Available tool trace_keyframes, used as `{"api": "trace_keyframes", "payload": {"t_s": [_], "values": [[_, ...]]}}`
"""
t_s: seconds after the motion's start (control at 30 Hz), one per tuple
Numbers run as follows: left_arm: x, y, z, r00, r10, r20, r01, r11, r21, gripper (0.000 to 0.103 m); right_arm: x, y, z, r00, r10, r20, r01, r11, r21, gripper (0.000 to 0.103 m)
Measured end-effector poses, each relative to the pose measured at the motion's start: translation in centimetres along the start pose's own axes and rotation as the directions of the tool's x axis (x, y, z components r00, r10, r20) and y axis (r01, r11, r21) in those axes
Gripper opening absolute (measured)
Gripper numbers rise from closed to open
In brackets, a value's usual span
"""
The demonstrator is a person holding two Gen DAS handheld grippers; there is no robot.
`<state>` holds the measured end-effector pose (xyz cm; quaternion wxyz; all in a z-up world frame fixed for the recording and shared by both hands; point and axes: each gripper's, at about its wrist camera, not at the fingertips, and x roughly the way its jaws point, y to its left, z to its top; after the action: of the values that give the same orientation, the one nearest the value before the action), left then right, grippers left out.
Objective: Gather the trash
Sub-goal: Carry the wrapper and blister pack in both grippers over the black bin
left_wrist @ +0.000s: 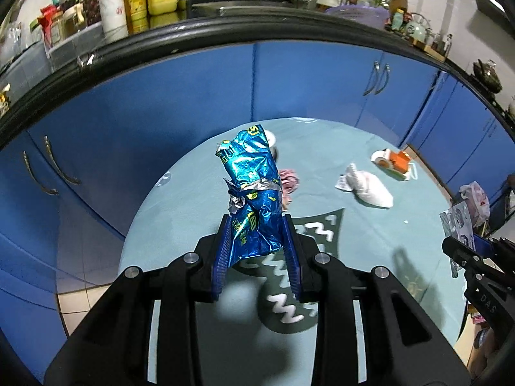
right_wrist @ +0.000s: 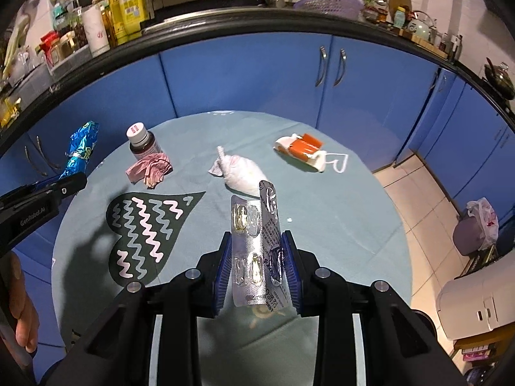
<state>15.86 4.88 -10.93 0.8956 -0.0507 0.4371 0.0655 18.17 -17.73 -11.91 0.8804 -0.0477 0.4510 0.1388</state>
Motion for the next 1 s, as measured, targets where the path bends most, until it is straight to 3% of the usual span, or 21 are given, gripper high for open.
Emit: {"api": "trace_keyframes", "payload": {"t_s": [0.53,1.0], "values": [[-3.8,-7.3,-0.1,0.997,-0.052,0.052,0.045,0.992,0.121,0.032,-5.1,-5.4,-1.8,0.996,-0.032,0.08,0.024,0.996,0.091,0.03],[-6.6,-15.6,-1.0,0.99,-0.116,0.076,0.093,0.963,0.254,0.032,-8.9,-11.5,-4.5,0.987,-0.094,0.127,0.068,0.978,0.195,0.03]]}}
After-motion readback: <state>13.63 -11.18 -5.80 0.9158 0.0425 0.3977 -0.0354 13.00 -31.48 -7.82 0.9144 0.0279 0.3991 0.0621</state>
